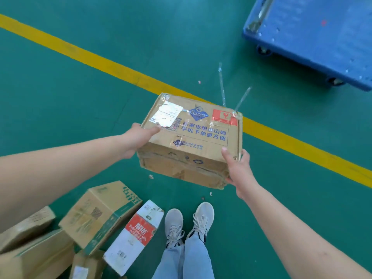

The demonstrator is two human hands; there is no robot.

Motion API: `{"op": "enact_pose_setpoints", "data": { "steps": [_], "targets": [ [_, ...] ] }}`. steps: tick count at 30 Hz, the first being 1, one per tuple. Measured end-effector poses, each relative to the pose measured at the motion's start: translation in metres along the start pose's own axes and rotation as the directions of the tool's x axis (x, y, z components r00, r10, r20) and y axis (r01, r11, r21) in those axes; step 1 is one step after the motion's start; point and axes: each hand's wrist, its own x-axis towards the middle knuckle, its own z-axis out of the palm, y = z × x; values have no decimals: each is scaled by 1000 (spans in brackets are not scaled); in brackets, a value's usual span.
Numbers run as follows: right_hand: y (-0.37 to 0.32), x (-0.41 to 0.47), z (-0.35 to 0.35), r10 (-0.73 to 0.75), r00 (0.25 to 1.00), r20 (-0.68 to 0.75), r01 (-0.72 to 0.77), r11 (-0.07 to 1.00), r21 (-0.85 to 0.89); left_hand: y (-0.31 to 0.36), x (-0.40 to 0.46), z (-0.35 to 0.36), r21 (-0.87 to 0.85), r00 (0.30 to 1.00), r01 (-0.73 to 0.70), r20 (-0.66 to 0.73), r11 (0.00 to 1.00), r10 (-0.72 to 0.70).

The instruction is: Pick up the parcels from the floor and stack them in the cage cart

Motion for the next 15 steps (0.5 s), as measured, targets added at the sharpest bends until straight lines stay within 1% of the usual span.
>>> {"op": "enact_pose_setpoints", "data": {
  "steps": [1, 5, 6, 7, 9, 11, 12, 15],
  "targets": [
    [-26, -30, 12, -31, 999, 34, 33, 998, -50, -2, -35, -35, -35, 1000, 13, -10, 999, -13],
    [-97, -117, 42, -147, 979, 144, 172, 969, -180, -23, -138, -125, -155, 999, 3, -49, 988, -10],
    [-110, -134, 47, -174, 972, 160, 204, 958, -200, -31, -158, -141, -191, 998, -14, -57, 981, 3],
    [-129, -165, 58, -190, 962, 198, 236, 942, -240, -46, -192, -166, -233, 997, -3, -70, 972, -14],
    [-156, -208, 71, -233, 945, 231, 294, 913, -284, -69, -240, -195, -290, 995, -35, -101, 956, 6],
    [-183, -255, 89, -265, 916, 300, 361, 871, -334, -89, -295, -222, -377, 989, -69, -147, 924, 14],
    [-193, -272, 95, -283, 905, 317, 390, 850, -355, -95, -318, -229, -421, 985, -99, -172, 902, 28],
    [-220, -336, 118, -319, 856, 407, 484, 772, -412, -125, -386, -256, -557, 969, -134, -245, 820, -8]
  ]
}}
